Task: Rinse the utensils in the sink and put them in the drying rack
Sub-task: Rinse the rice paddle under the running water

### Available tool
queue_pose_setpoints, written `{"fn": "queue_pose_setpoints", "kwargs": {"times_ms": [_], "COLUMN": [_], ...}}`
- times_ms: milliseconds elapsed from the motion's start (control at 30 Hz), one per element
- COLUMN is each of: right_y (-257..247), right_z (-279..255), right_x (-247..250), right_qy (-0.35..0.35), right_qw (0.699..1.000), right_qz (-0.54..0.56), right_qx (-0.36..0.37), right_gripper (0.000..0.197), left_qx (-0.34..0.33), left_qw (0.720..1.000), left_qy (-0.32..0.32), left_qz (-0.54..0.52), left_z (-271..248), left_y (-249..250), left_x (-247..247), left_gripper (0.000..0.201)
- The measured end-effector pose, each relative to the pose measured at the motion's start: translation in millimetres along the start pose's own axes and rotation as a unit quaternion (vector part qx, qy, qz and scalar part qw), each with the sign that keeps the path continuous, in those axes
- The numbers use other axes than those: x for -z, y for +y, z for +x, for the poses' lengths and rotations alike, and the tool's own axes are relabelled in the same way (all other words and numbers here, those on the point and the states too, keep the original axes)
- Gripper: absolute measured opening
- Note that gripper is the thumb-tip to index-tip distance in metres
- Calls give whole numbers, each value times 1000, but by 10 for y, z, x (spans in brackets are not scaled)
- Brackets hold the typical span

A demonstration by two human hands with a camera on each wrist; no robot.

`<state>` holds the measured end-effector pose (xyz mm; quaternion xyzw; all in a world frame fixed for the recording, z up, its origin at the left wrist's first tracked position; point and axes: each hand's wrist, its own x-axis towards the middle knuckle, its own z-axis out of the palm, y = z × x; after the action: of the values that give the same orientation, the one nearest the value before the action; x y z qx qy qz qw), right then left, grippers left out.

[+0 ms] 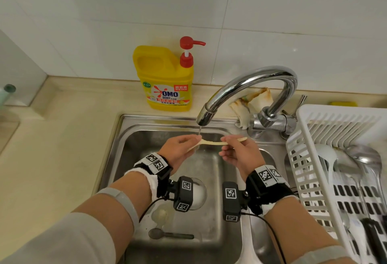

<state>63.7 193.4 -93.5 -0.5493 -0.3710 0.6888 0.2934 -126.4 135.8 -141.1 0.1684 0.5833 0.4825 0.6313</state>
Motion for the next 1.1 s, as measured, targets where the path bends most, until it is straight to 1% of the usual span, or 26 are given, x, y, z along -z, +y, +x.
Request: {"fn": "queue_pose_setpoints", "kwargs": {"times_ms": [100,167,267,333,400,567,700,867,1000,1033,1100], "right_y": [15,27,39,45,41,48,80,114,136,142,150], "right_z": [-1,-4,5,6,-1,1,-1,-14,-7,-7,-5], "right_x": [-23,-27,3,30,48,94,164,171,131,117,88], "right_qy": [-20,-31,-37,-32,-21,-6,0,-6,-9,-9,-6], "right_qw": [999,997,993,993,993,995,996,994,992,991,991], "right_qz": [-31,-57,-86,-84,-70,-29,31,82,117,124,132], "right_qx": [11,33,67,80,88,99,82,67,50,46,39], "right_gripper": [14,14,16,16,15,16,15,17,19,19,19], "left_qx": [-16,-12,22,27,25,14,18,25,47,44,30], "left_qw": [999,999,999,999,999,997,991,990,984,985,987], "left_qy": [43,44,32,32,33,15,5,12,-1,-8,-5], "left_qz": [2,-2,-29,-24,-29,-78,-133,-138,-173,-169,-158], "left_z": [43,66,63,69,64,27,15,-10,-38,-35,-26], "left_y": [-5,-3,43,62,78,131,176,220,259,265,274], "left_x": [32,44,34,23,-6,-60,-27,-31,-97,-109,-129], "left_gripper": [32,37,37,40,42,32,30,28,20,21,33]}}
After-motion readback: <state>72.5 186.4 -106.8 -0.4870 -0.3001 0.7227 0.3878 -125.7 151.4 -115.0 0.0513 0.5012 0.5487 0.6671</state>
